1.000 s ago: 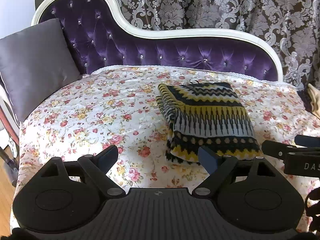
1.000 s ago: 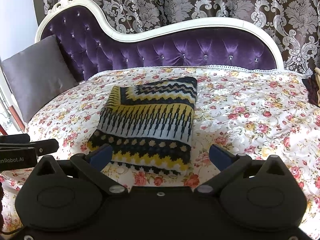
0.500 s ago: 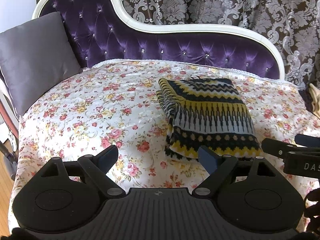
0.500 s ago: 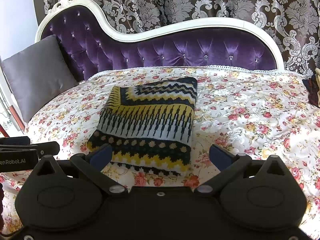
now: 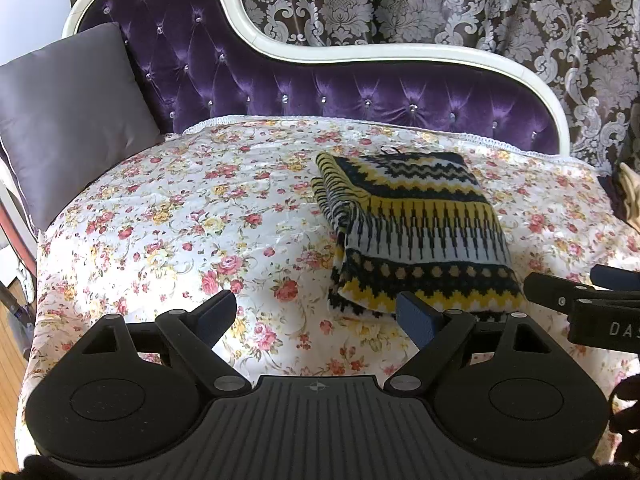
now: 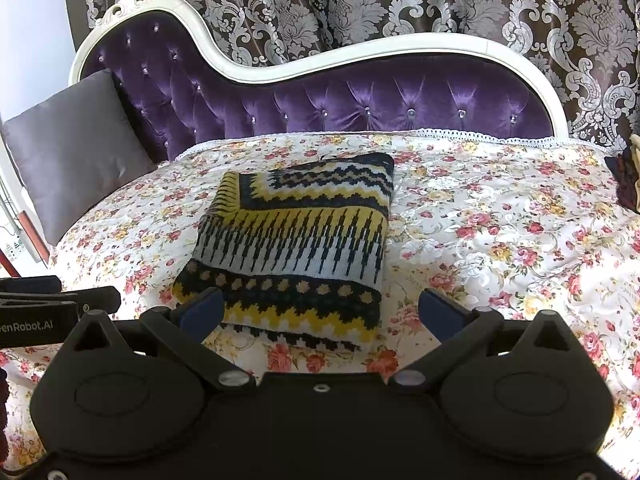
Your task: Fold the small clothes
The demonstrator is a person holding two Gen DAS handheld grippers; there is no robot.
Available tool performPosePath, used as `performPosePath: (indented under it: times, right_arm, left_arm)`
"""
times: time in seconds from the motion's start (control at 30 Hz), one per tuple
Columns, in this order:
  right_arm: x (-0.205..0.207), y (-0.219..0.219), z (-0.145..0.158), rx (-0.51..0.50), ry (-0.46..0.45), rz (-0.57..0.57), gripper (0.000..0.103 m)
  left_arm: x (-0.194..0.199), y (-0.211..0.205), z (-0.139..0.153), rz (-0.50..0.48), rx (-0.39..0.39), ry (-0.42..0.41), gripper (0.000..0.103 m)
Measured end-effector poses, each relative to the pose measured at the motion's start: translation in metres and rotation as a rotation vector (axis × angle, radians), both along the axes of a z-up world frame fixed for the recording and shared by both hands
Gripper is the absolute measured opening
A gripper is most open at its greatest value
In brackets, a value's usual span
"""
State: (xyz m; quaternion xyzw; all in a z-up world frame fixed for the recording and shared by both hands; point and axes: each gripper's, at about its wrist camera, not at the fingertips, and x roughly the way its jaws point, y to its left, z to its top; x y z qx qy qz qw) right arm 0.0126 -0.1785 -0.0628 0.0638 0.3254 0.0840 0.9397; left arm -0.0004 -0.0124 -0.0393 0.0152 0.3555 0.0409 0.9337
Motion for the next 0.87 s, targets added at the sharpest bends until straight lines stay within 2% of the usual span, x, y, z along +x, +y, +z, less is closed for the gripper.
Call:
performPosePath:
  times: [0.87]
  right_arm:
    - [-0.0008,-0.0006,-0.0021,0.003,0.004,-0.003,0.103]
  left_arm:
    - [-0.0004,-0.0012,-0.002,-0.012,0.016,0.002,0.087]
